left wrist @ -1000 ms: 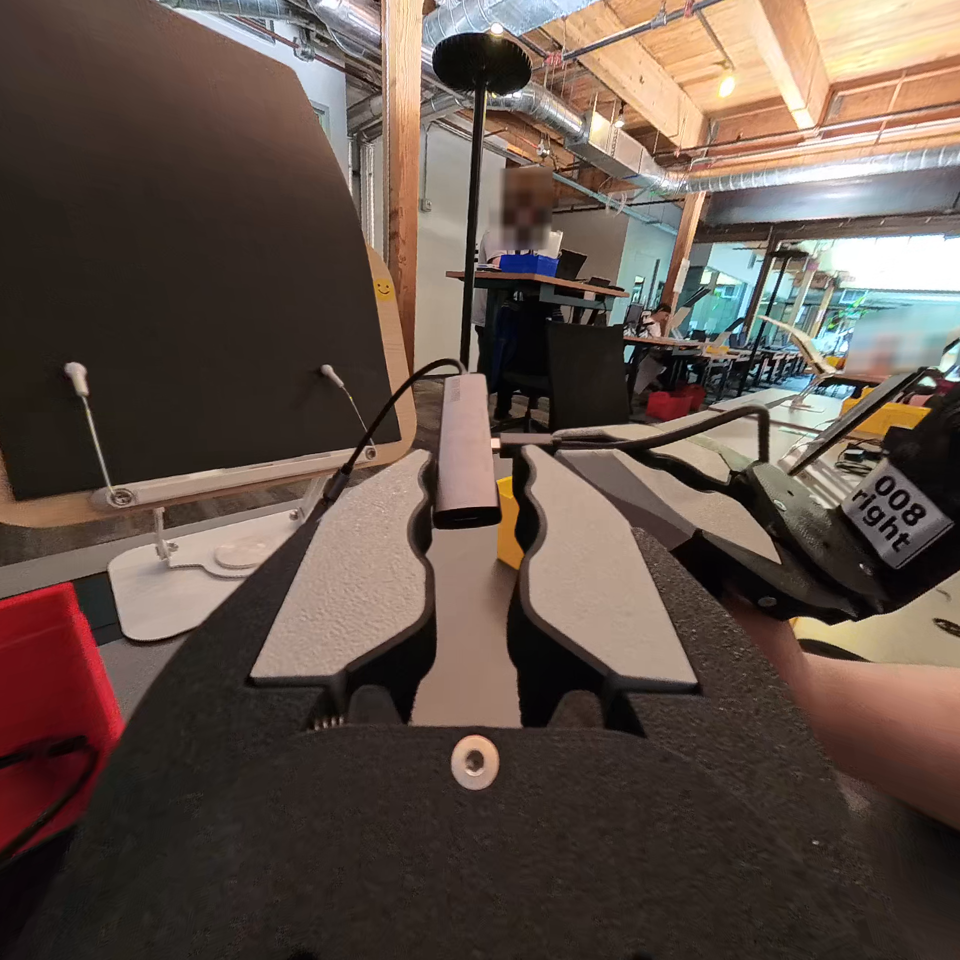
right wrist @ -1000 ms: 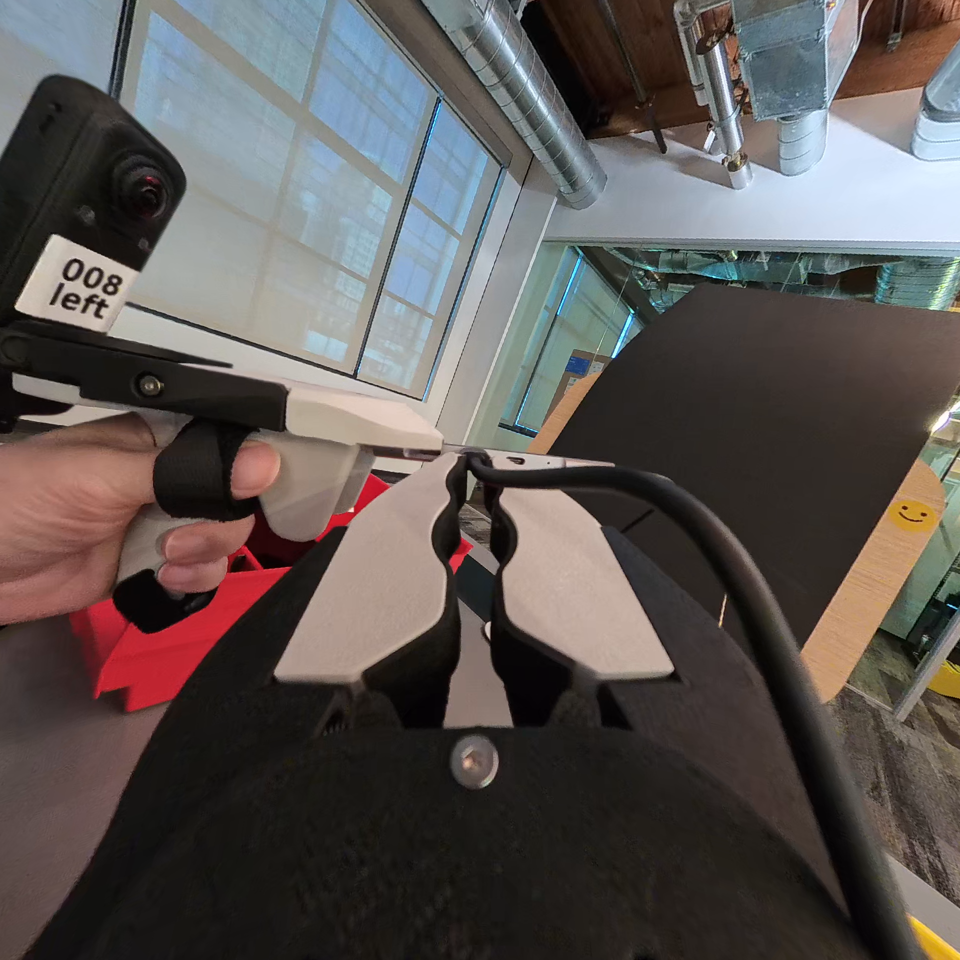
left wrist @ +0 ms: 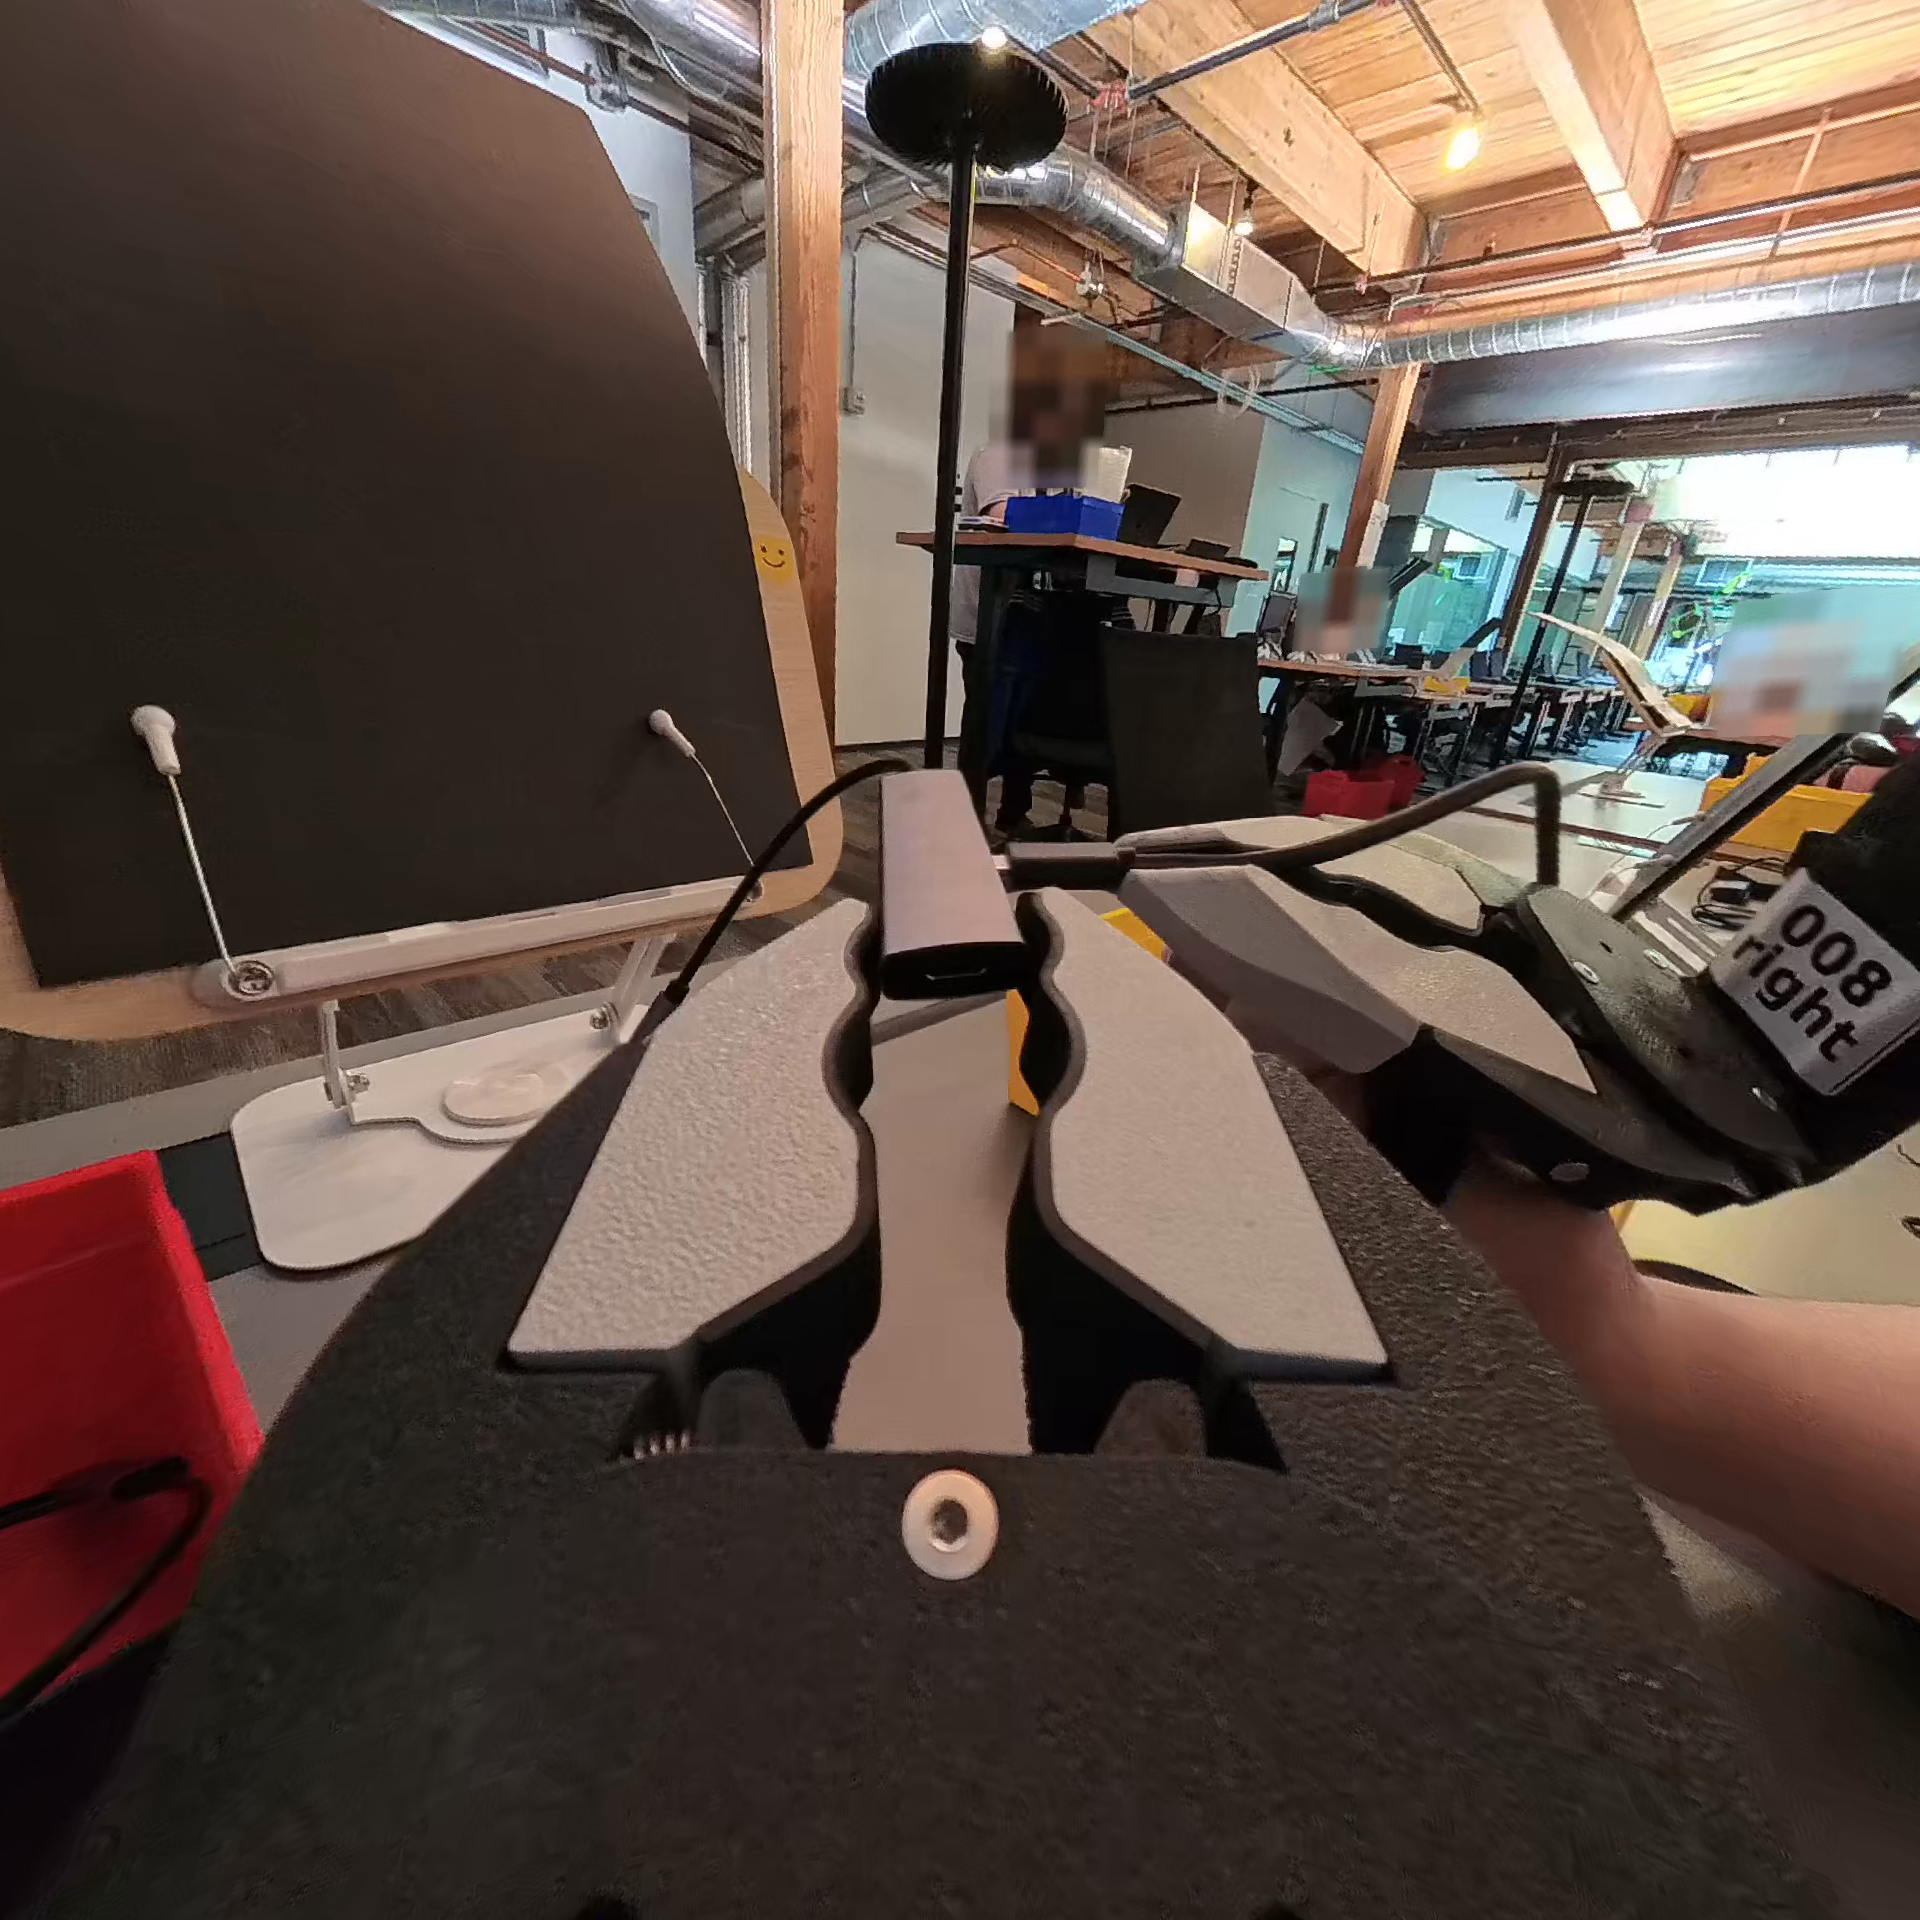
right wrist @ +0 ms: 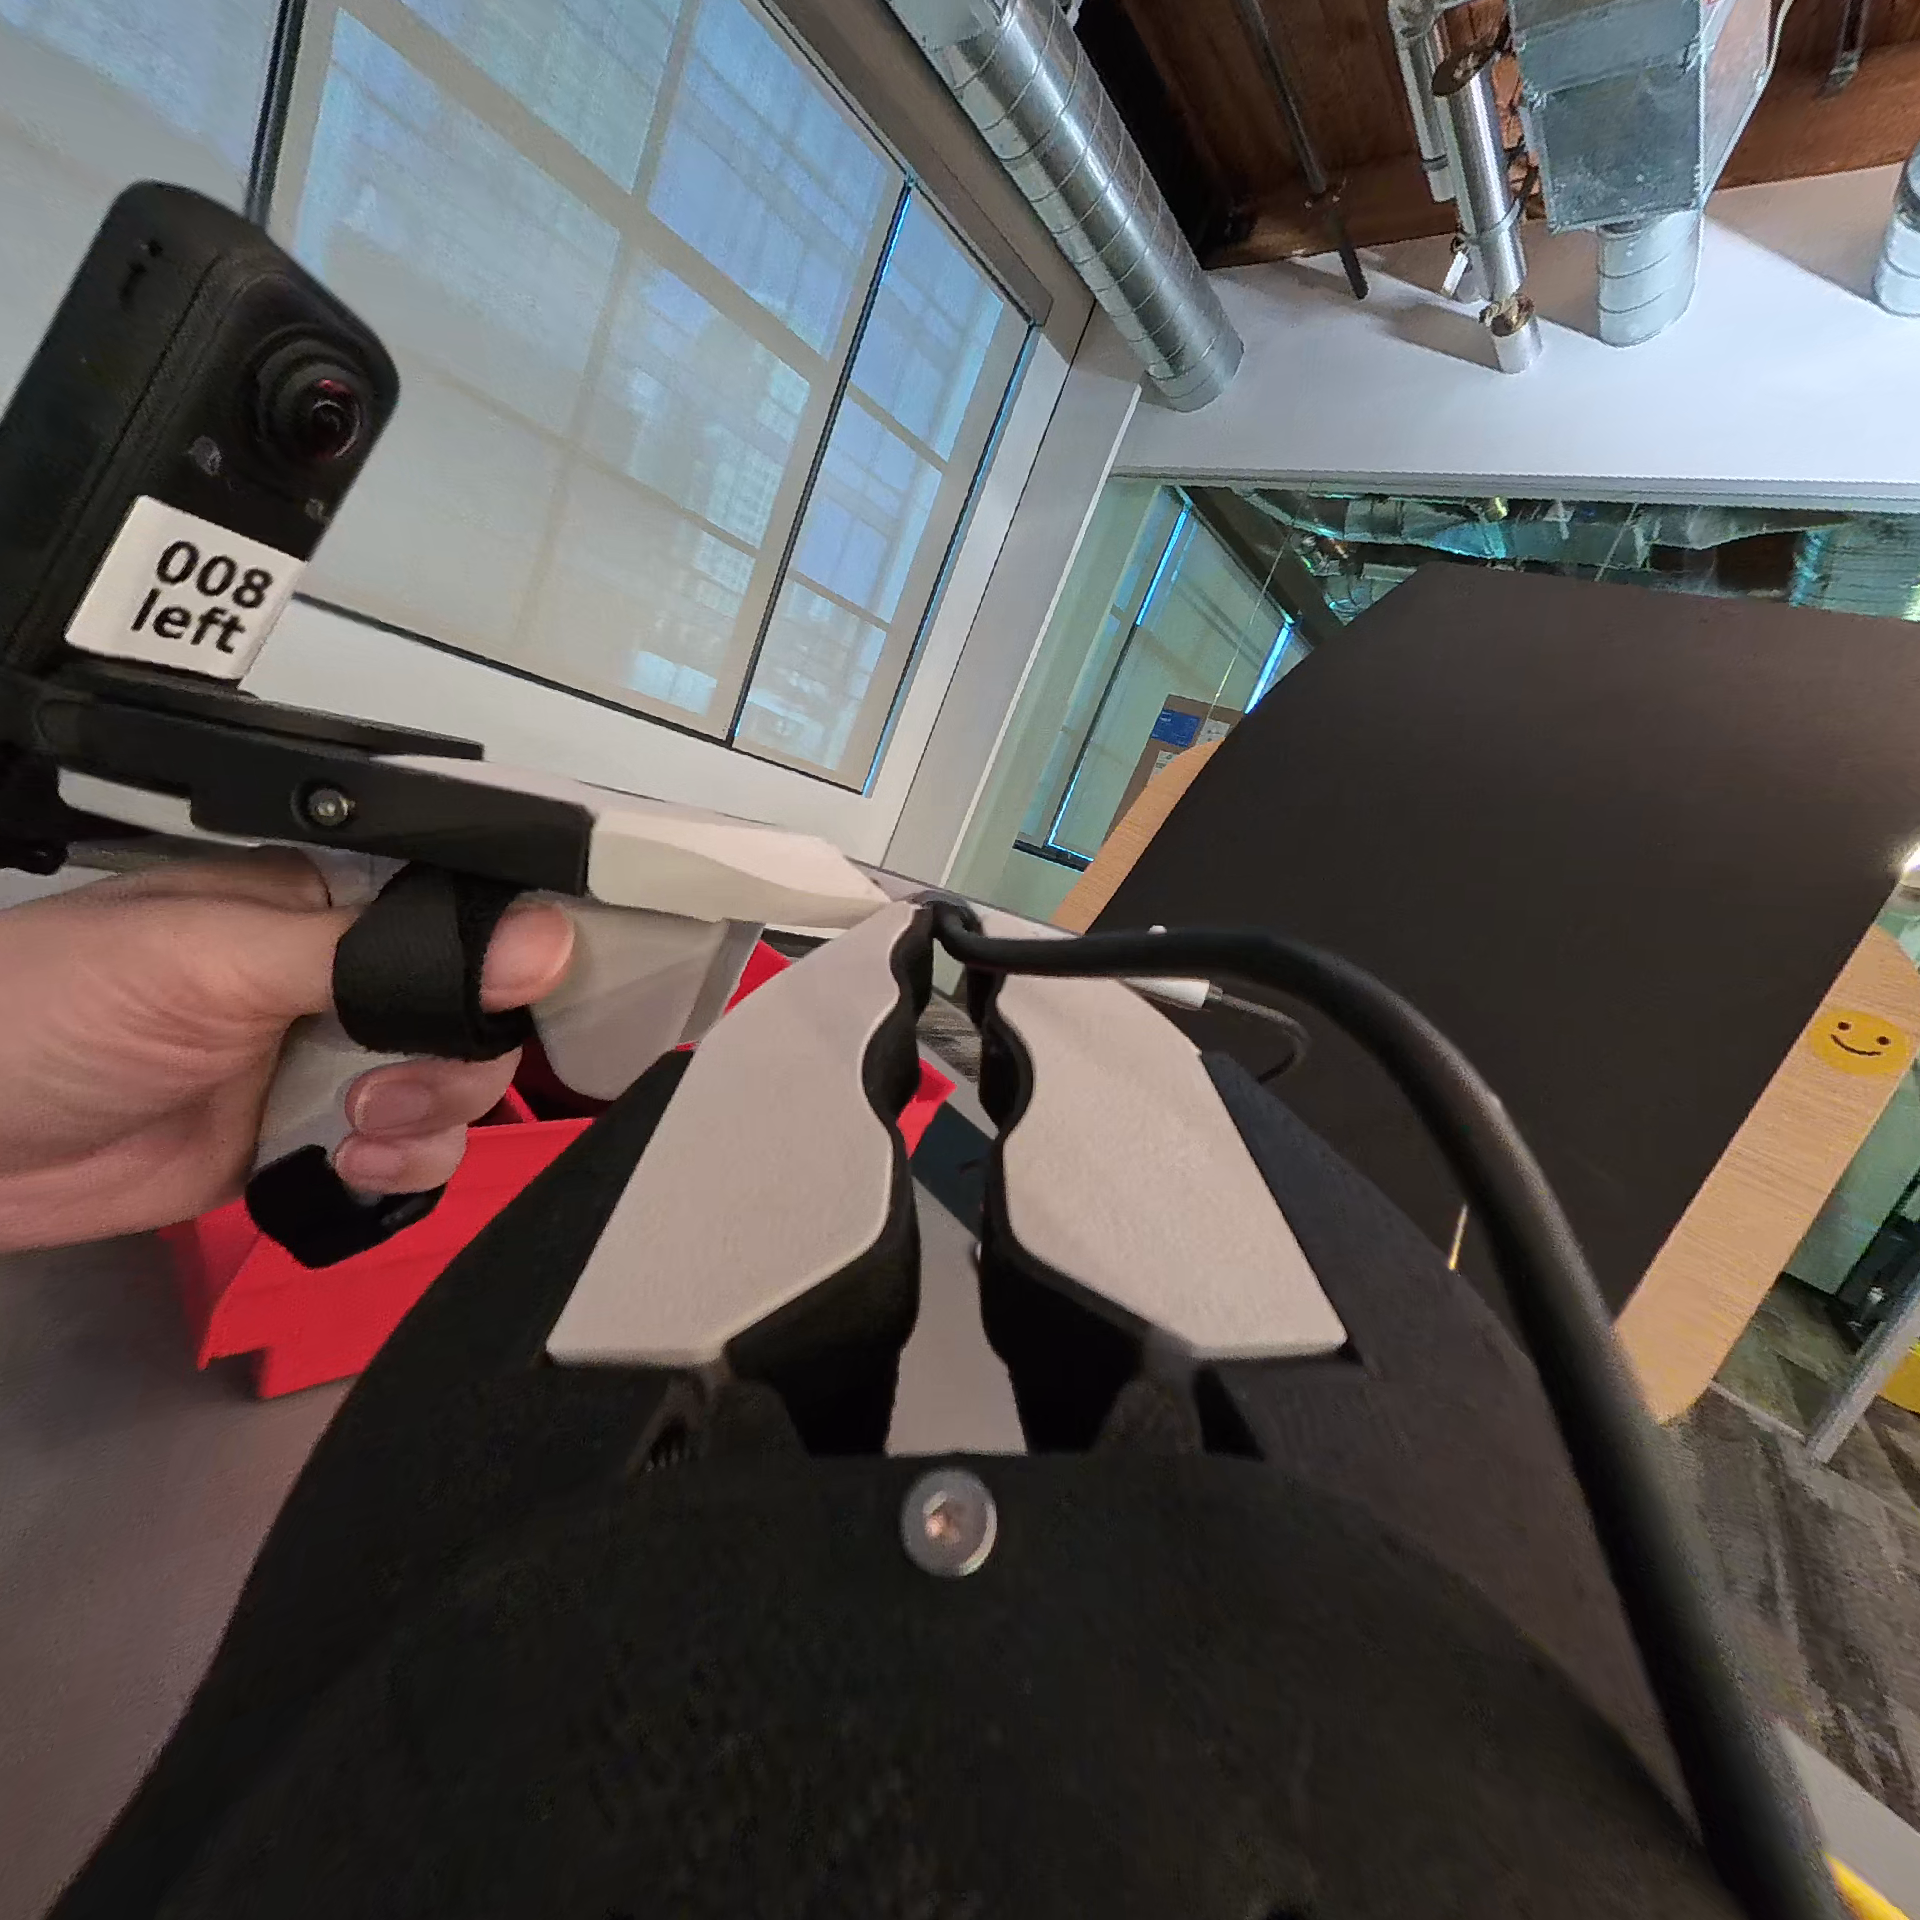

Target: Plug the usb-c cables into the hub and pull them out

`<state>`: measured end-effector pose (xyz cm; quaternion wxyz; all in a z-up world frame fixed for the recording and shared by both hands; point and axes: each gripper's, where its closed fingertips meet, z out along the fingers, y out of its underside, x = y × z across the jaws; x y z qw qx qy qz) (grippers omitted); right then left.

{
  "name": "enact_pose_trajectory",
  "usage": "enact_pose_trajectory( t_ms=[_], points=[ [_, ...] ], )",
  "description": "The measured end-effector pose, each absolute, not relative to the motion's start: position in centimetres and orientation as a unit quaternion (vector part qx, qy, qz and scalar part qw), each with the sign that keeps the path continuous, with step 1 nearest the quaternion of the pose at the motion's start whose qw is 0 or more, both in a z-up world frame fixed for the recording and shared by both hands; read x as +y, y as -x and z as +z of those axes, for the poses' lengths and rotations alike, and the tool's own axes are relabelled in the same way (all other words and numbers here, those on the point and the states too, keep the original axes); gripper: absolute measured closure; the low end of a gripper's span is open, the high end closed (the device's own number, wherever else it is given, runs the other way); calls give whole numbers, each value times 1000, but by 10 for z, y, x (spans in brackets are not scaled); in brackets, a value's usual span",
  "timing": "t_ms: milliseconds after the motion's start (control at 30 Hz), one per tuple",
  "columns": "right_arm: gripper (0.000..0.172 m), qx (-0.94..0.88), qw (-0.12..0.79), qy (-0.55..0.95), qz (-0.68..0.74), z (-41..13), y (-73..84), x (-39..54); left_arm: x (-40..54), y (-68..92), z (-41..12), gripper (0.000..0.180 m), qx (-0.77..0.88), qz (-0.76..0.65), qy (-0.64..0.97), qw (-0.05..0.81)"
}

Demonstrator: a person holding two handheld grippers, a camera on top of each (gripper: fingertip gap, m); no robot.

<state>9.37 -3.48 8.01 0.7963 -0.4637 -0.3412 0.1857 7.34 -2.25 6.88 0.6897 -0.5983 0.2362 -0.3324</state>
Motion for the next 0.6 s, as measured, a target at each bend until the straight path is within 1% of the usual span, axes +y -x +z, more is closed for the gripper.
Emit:
enact_pose_trajectory(
  t_ms=[233, 600],
  points=[
    [165, -333, 798, 452, 216, 84, -94, -41, -29, -73, 77, 156, 261, -291, 556, 734],
    [166, -335, 807, 427, 232, 92, -92, -53, -41, -72, 87, 156, 285, -277, 521, 755]
  ],
)
